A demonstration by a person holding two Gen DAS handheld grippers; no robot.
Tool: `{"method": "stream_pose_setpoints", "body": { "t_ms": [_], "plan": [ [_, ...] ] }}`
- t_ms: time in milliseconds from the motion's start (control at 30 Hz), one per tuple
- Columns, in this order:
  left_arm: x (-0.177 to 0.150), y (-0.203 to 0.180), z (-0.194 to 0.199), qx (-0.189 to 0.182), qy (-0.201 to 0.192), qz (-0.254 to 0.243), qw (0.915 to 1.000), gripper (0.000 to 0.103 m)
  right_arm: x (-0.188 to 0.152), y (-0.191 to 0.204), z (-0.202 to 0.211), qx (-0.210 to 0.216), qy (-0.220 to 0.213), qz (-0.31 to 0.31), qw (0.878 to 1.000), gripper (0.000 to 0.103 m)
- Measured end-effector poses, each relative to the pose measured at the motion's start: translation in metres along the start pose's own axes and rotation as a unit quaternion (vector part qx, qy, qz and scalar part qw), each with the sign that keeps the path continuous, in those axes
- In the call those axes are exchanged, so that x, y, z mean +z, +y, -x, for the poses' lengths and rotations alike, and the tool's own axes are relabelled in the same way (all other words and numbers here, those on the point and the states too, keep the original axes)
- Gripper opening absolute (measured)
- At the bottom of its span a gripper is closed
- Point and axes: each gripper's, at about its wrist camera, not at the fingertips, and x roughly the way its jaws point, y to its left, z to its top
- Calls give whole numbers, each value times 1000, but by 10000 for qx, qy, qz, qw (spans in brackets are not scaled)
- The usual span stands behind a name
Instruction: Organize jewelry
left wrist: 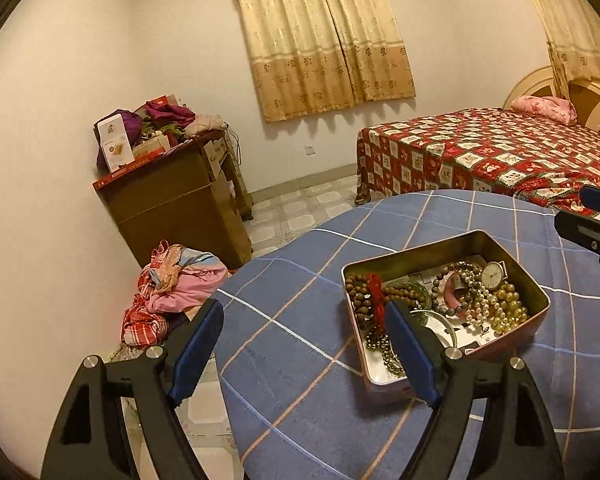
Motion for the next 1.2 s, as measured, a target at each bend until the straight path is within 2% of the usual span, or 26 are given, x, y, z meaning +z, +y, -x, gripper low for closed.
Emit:
{"method": "stream_pose_setpoints", "body": {
  "t_ms": [1200],
  "plan": [
    [-2,-5,-4,-1,98,-70,9999,83,-7,-4,1,130,72,-99,9998,55]
  ]
}}
